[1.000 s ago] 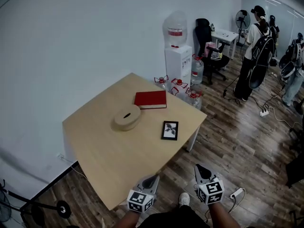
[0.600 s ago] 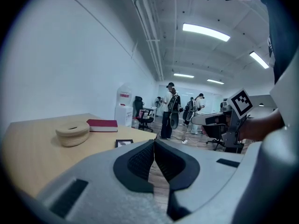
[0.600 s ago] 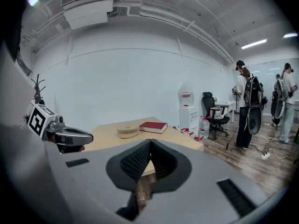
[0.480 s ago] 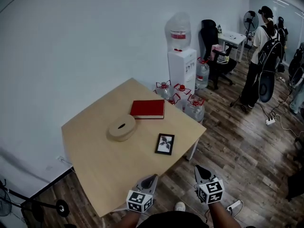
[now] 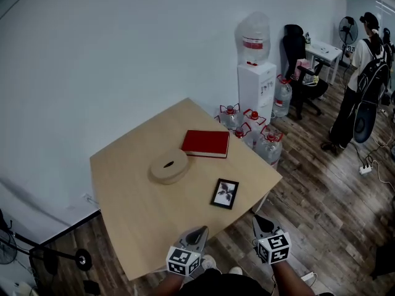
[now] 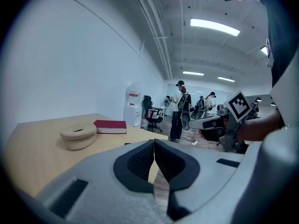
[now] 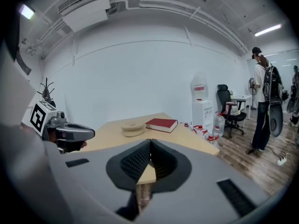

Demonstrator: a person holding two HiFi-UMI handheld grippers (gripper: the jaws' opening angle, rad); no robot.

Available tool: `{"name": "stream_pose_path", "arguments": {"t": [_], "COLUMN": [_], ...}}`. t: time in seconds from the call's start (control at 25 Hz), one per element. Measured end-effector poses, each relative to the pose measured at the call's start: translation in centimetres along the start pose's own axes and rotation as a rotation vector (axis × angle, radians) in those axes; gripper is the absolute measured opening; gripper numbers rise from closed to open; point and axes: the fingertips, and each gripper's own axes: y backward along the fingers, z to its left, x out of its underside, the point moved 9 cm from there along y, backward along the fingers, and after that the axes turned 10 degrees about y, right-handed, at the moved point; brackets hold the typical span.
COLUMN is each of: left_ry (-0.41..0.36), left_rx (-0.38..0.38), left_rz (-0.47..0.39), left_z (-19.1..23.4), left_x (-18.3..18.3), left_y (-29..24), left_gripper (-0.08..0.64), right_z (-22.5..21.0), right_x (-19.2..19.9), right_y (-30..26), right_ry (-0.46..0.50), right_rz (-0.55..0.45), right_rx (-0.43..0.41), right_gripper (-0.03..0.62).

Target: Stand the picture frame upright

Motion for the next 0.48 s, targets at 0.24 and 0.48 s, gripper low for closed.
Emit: {"name": "stream_pose_path", "arguments": {"t": [0.24, 0.48], "left_ry": [0.026, 0.026], "left_rx": [-0.012, 0.001], "left_rz": [-0.015, -0.038], "left_z": [4.4, 9.2], "left_x": [-1.4, -3.7], "left_y": [-1.3, -2.5], "left_gripper": [0.005, 0.005], "right_z": [0.3, 0.5], "right_x": [-1.1, -2.7], "right_y": [-5.1, -9.9], "right_ry": [0.021, 0.017], "right_rz": [0.025, 0.054], "right_rx": [0.007, 0.034], "right_gripper": [0.009, 0.009]}}
